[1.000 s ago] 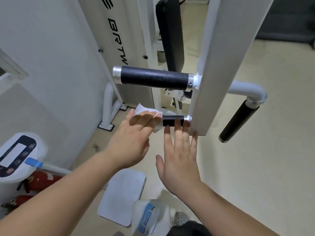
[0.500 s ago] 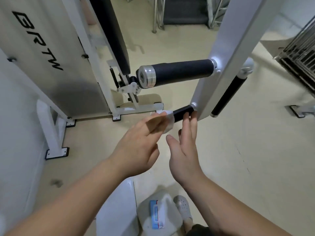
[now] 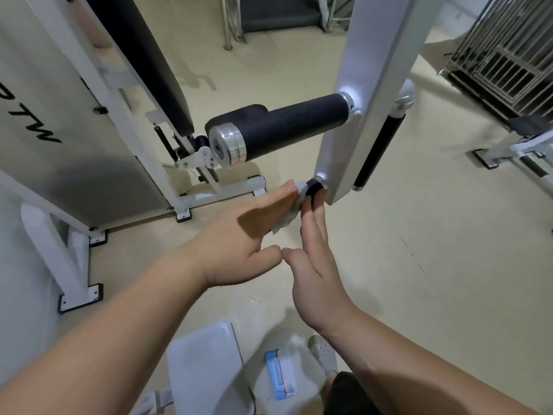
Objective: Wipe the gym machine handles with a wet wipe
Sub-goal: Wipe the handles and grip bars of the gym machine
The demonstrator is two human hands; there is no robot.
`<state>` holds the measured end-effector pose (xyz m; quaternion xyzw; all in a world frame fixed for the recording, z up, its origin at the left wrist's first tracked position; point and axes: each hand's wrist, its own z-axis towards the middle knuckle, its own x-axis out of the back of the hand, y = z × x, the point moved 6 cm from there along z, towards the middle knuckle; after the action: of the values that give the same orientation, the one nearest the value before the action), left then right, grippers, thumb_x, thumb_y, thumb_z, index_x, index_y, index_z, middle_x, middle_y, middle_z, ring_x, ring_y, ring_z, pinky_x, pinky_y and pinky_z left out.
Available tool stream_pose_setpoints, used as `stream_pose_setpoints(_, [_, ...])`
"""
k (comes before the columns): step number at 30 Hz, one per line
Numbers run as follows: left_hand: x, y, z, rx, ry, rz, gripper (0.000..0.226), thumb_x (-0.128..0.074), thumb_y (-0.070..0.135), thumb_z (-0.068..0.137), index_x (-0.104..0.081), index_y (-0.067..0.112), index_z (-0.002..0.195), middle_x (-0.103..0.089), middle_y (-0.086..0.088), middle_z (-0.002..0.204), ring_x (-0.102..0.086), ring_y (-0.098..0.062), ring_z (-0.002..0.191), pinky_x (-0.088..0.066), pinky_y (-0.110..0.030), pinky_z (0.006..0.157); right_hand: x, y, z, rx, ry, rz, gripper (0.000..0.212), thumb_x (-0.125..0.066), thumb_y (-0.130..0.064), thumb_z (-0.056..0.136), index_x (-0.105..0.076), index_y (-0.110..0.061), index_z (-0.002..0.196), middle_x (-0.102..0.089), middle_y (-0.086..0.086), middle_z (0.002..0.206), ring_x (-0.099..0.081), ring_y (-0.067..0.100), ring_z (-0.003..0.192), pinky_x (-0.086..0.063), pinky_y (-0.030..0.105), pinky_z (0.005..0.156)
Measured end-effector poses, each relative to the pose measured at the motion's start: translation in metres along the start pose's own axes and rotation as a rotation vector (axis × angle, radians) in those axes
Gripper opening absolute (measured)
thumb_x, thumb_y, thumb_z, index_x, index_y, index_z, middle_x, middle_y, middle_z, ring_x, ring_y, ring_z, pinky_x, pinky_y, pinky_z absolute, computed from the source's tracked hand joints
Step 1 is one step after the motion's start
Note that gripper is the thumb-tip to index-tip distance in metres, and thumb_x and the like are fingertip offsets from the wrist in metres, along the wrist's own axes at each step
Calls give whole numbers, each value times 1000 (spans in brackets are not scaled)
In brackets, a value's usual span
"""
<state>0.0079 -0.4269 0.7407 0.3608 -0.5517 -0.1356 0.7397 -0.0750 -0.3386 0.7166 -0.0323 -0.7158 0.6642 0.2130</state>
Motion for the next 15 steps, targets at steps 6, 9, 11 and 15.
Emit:
stream_pose_setpoints(6, [10,-6,-20,86,0,-124,86,-52,15,74,-32,28,157,-44,14,156,-55,-6,125,-50,-30,97,2,9,-14,14,-75,-73,87,-38,-10,88,2,-32,162,16,-29,166,17,-10,151,5,3,117])
stream_pose_setpoints(9, [11,-1,11,94,-146,-202,82,-44,21,76,-33,25,157,-35,13,162,-38,-16,147,-37,-46,118,4,8,-12,6,-87,-61,86,-38,-11,88,1,-29,162,14,-25,168,15,-12,150,4,3,116])
stream_pose_setpoints(11, [6,9,32,35,-193,-127,85,-38,27,74,-30,18,158,-32,9,164,-34,-12,149,-33,-42,122,8,7,-8,-11,-78,-36,86,-37,-11,87,0,-29,162,13,-24,168,14,-15,149,3,1,115])
stream_pose_setpoints(15, [4,6,18,58,-127,-84,85,-38,27,76,-25,23,160,-43,14,154,-41,-5,141,-40,-31,115,13,9,-8,8,-78,-12,86,-37,-10,87,1,-30,162,12,-26,167,14,-13,150,3,2,116])
